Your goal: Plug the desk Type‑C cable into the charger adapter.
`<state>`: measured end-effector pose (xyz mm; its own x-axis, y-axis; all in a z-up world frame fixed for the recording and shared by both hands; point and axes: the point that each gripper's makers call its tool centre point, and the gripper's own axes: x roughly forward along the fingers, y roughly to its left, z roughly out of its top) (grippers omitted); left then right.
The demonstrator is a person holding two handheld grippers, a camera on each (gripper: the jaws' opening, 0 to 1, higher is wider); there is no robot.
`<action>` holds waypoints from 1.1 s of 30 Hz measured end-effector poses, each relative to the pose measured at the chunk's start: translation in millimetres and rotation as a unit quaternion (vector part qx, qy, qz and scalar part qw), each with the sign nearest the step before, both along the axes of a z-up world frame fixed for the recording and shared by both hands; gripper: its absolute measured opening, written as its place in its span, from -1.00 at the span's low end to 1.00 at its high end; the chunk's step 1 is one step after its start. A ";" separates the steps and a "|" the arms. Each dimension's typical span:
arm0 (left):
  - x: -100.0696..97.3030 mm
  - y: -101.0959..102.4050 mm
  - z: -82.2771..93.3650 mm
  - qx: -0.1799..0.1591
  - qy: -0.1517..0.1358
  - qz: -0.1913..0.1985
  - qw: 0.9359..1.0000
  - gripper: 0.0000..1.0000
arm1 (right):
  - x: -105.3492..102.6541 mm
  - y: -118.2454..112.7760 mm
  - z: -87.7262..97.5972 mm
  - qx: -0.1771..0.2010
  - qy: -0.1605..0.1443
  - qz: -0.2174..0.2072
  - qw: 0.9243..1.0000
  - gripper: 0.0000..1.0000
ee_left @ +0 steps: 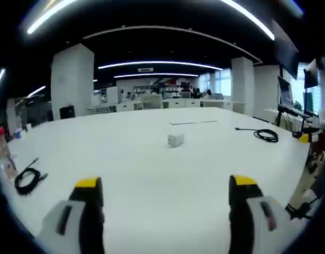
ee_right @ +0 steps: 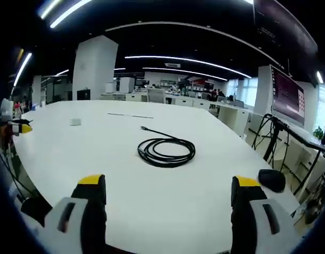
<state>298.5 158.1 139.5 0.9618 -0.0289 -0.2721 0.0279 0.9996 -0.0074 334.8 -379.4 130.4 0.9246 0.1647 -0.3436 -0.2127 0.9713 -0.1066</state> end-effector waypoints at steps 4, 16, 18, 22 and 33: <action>0.3 0.0 0.7 -0.002 -0.002 0.000 1.000 0.99 | -0.2 0.8 0.2 -0.001 0.000 0.001 1.000 1.00; 1.8 -3.3 1.0 -0.005 -0.002 -0.007 1.000 0.99 | -0.6 -1.6 2.8 -0.006 -0.004 -0.003 1.000 1.00; 1.9 -2.6 0.8 -0.004 -0.003 -0.007 1.000 0.99 | -0.5 -2.1 2.8 -0.006 -0.005 -0.004 1.000 1.00; 2.4 -1.9 0.4 -0.007 -0.004 -0.005 1.000 0.98 | -0.7 -2.8 2.2 -0.006 -0.004 -0.004 1.000 1.00; 3.6 -2.6 1.0 -0.008 -0.004 -0.002 1.000 0.98 | 0.4 -9.1 4.1 -0.008 -0.011 -0.012 1.000 1.00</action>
